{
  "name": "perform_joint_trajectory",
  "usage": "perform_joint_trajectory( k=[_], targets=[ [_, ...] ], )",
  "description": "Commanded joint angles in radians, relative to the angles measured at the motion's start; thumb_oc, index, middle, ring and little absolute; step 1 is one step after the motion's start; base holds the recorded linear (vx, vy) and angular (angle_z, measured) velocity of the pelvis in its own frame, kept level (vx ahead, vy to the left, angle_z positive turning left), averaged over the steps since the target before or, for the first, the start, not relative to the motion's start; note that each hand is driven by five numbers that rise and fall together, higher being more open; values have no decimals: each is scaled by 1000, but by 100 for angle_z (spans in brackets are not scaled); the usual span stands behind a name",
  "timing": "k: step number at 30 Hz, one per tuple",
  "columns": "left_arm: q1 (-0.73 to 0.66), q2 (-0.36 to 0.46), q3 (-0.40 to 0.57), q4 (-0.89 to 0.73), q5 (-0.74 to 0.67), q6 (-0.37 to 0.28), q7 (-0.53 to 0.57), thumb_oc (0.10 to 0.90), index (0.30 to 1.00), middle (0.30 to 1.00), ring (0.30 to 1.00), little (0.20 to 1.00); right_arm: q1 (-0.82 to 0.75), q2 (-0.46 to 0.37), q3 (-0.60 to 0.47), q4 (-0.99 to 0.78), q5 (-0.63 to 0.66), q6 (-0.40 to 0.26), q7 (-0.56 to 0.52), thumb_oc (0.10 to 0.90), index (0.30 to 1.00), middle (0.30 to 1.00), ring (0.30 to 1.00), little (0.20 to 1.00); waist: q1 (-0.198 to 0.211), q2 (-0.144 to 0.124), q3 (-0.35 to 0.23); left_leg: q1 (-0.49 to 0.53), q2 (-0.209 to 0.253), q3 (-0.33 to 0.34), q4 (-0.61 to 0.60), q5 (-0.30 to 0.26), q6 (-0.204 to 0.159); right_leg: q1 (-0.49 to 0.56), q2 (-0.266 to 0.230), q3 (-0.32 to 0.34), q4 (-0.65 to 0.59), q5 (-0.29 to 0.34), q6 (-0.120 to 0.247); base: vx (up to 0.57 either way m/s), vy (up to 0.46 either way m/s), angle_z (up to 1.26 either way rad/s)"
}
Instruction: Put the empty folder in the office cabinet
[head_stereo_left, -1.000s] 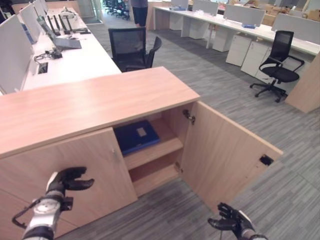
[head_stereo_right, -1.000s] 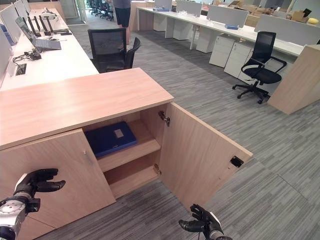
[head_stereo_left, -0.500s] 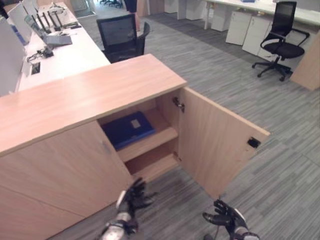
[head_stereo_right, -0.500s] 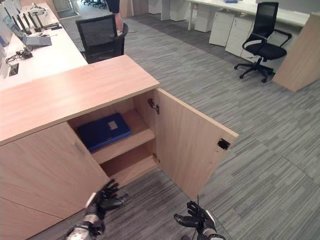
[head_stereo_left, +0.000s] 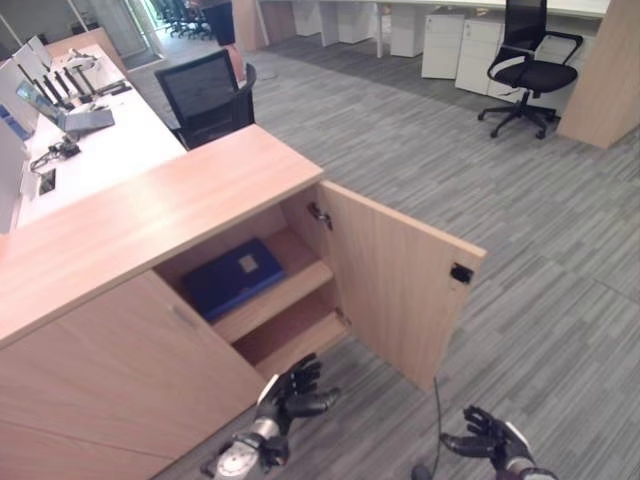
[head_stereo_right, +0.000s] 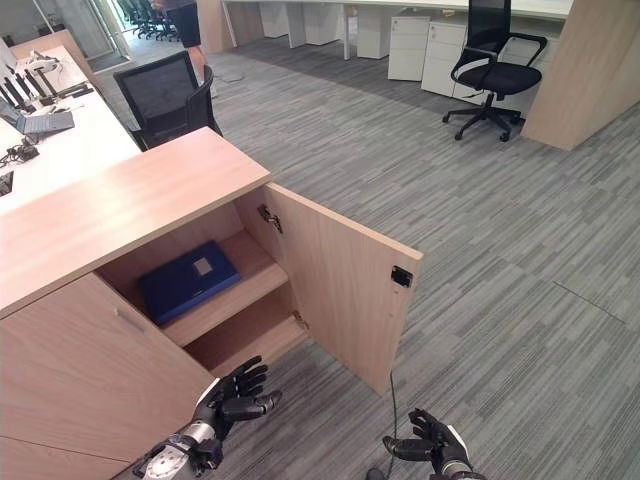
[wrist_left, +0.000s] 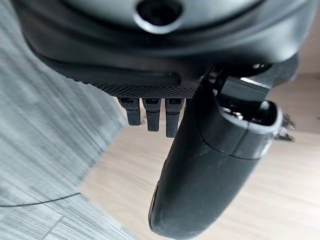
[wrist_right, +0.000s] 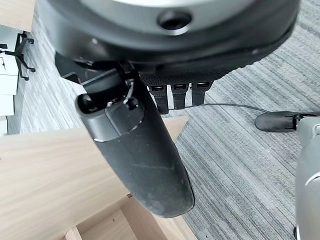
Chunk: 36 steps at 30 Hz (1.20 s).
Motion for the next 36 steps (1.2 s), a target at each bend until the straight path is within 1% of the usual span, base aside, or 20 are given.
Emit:
perform_joint_trajectory(
  k=[1,2,3,6,9,10,12,13,14,19,20,22,23,29,31,32,36],
  targets=[
    [-68,61,22,-70,-25,-62,-5,800,900,900,900,900,-78,2,-34,-41,51,-63,-25,800,900,900,900,900,20,-74,3,-75,-78,-87,70,-77,28,80,-32,4,16,-125,48,64,-62,1],
    [-65,65,22,-66,-24,-62,-7,800,900,900,900,900,-89,-4,-39,-24,46,-64,-32,800,900,900,900,900,29,-76,2,-85,-95,-109,49,-90,34,79,-30,2,18,-128,49,102,-52,2],
    [-51,73,27,-62,-21,-66,-11,800,900,900,900,900,-113,-9,-40,-14,46,-64,-29,800,900,900,900,900,32,-74,-10,-60,-109,-134,-8,-100,38,79,-23,14,16,-125,52,107,-22,-10],
    [-40,80,25,-57,-16,-65,-16,800,900,900,900,900,-129,-23,-43,-7,34,-69,-34,800,900,900,900,900,38,-70,-23,-28,-116,-152,-45,-102,44,81,-22,17,14,-123,53,70,5,-22],
    [-30,95,17,-42,0,-58,-25,800,900,900,900,900,-175,-53,-60,1,37,-76,-48,800,900,900,900,900,40,-67,-42,11,-124,-158,-103,-92,51,88,-24,15,14,-122,52,79,21,-19],
    [-22,105,12,-46,-3,-56,-30,800,900,900,900,900,-220,-79,-77,4,48,-84,-63,800,900,900,900,900,44,-66,-53,26,-127,-164,-120,-94,57,94,-25,14,14,-125,52,40,21,19],
    [-18,109,8,-45,-3,-54,-35,800,900,900,900,900,-244,-90,-82,6,54,-87,-70,800,900,900,900,900,47,-66,-56,31,-127,-164,-126,-95,58,98,-25,12,13,-125,52,15,16,7],
    [-19,112,6,-40,-4,-53,-37,800,900,900,900,900,-282,-102,-80,16,63,-91,-77,800,900,900,900,900,50,-65,-57,39,-126,-162,-131,-98,59,100,-25,10,12,-123,52,6,19,5],
    [-8,121,-4,-42,-7,-50,-43,800,900,900,900,900,-358,-134,-71,34,70,-98,-90,800,900,900,900,900,64,-67,-65,48,-127,-156,-135,-103,62,98,-23,9,9,-121,55,0,0,0],
    [2,140,-36,-42,-21,-44,-62,800,900,900,900,900,-518,-168,-26,84,113,-103,-101,800,900,900,900,900,91,-77,-73,59,-126,-145,-135,-111,67,101,-20,13,9,-116,60,-1,3,-2],
    [7,145,-44,-43,-23,-41,-66,800,900,900,900,900,-572,-166,-3,87,128,-106,-104,800,900,900,900,900,100,-81,-77,58,-124,-145,-135,-111,68,100,-19,13,9,-115,62,0,0,0],
    [9,145,-48,-42,-25,-40,-68,800,900,900,900,900,-596,-163,7,85,136,-108,-106,800,900,900,900,900,104,-83,-78,57,-124,-145,-135,-111,68,99,-19,13,9,-114,62,-7,1,2],
    [14,149,-55,-47,-29,-38,-69,800,900,900,900,900,-644,-162,26,85,154,-112,-109,800,900,900,900,900,113,-86,-81,52,-123,-145,-135,-109,68,98,-19,13,9,-114,63,0,0,0],
    [16,152,-67,-41,-30,-31,-66,800,900,900,900,900,-747,-138,71,59,171,-118,-121,800,900,900,900,900,130,-91,-85,43,-127,-158,-135,-105,68,104,-22,-6,9,-116,62,-1,1,-1],
    [11,151,-67,-37,-29,-32,-60,800,900,900,900,900,-761,-119,86,48,172,-116,-121,800,900,900,900,900,136,-92,-84,40,-128,-166,-135,-104,68,105,-23,-13,9,-116,61,-22,13,4],
    [8,146,-63,-27,-32,-33,-52,800,900,900,900,900,-747,-94,100,27,169,-111,-117,800,900,900,900,900,139,-93,-85,35,-132,-172,-135,-103,68,106,-25,-22,9,-116,61,-20,15,6],
    [-3,139,-62,-19,-25,-33,-44,800,900,900,900,900,-719,-73,109,-2,162,-106,-112,800,900,900,900,900,142,-94,-83,24,-137,-180,-135,-98,66,108,-29,-40,9,-115,62,-12,10,9]
  ],
)
